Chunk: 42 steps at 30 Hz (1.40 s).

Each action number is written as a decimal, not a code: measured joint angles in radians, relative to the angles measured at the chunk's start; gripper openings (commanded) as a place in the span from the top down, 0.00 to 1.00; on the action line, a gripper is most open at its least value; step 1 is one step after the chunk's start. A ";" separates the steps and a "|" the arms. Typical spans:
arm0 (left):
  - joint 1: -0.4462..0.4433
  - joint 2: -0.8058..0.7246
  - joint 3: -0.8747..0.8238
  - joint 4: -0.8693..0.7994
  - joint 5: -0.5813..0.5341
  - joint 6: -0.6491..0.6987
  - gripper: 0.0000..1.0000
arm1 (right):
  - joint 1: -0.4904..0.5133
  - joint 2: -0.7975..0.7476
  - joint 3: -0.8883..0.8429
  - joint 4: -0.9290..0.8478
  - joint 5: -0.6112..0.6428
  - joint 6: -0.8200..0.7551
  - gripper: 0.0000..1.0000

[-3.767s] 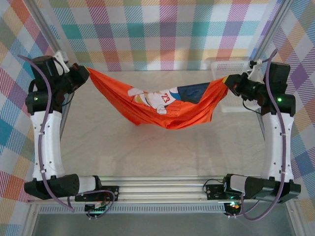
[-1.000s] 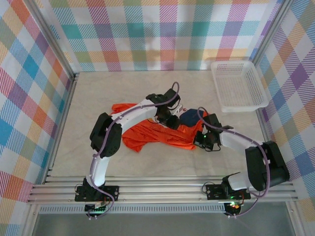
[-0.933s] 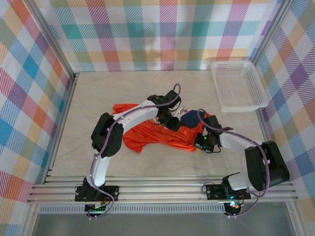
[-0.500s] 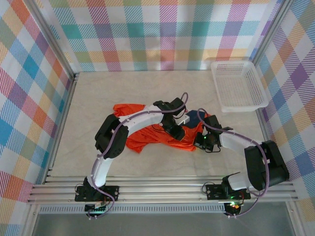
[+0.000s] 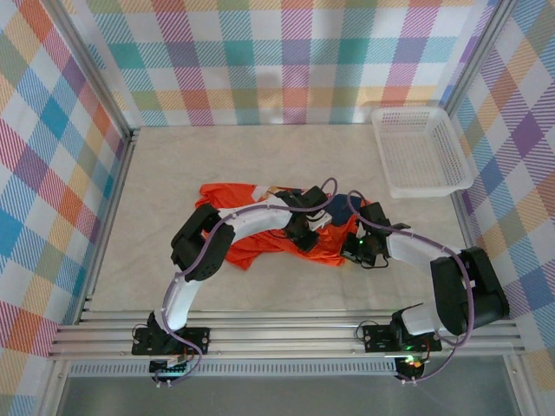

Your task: Fold the inside-out t-shirt

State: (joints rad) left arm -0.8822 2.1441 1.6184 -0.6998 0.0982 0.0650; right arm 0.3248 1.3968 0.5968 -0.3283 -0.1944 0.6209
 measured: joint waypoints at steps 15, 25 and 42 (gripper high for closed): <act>0.016 -0.020 0.198 -0.117 -0.109 -0.060 1.00 | 0.000 -0.015 -0.019 0.008 -0.004 0.000 1.00; 0.177 -0.269 0.112 -0.072 -0.030 -0.246 1.00 | 0.004 -0.070 -0.045 0.023 -0.011 0.019 1.00; 0.195 -0.287 -0.064 0.104 0.097 -0.395 1.00 | 0.048 -0.182 0.168 -0.189 0.012 -0.008 0.40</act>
State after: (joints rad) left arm -0.6868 1.8568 1.5543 -0.5957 0.1951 -0.3302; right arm 0.3729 1.2144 0.7647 -0.5171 -0.1822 0.6132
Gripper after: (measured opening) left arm 0.049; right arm 0.592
